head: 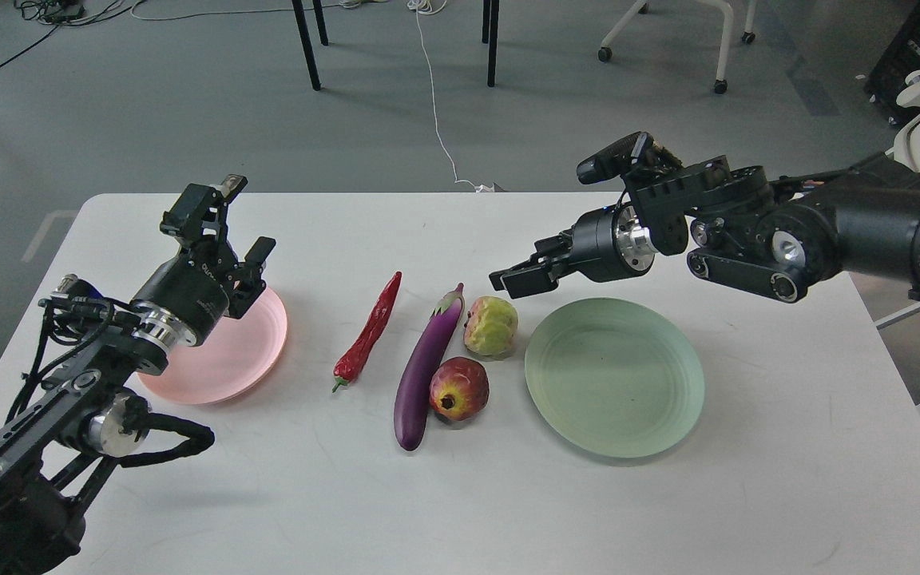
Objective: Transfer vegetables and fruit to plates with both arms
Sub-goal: 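Move the right gripper toward the pale green fruit, then grasp the pale green fruit with the right gripper and lift it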
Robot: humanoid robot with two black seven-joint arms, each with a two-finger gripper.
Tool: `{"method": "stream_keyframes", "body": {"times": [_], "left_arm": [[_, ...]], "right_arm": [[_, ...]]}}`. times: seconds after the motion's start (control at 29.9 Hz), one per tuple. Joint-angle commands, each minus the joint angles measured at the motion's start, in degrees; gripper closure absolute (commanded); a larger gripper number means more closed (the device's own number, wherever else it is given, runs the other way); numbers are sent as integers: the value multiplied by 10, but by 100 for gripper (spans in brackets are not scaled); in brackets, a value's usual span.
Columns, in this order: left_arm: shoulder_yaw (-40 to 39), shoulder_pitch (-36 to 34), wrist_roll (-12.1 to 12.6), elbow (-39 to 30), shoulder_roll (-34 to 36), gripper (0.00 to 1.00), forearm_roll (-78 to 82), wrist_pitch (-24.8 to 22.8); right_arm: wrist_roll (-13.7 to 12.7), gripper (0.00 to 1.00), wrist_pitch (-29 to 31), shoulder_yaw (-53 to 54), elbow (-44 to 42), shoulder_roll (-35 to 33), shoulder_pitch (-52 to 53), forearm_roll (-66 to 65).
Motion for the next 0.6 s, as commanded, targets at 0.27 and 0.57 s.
{"method": "stream_keyframes", "body": {"times": [0.27, 0.57], "left_arm": [[-1, 1, 0, -8, 18, 0, 0, -1], [-2, 1, 0, -8, 20, 0, 0, 0]], "right_arm": [[0, 4, 0, -39, -66, 70, -37, 0], [0, 18, -1, -56, -78, 70, -52, 1]]}}
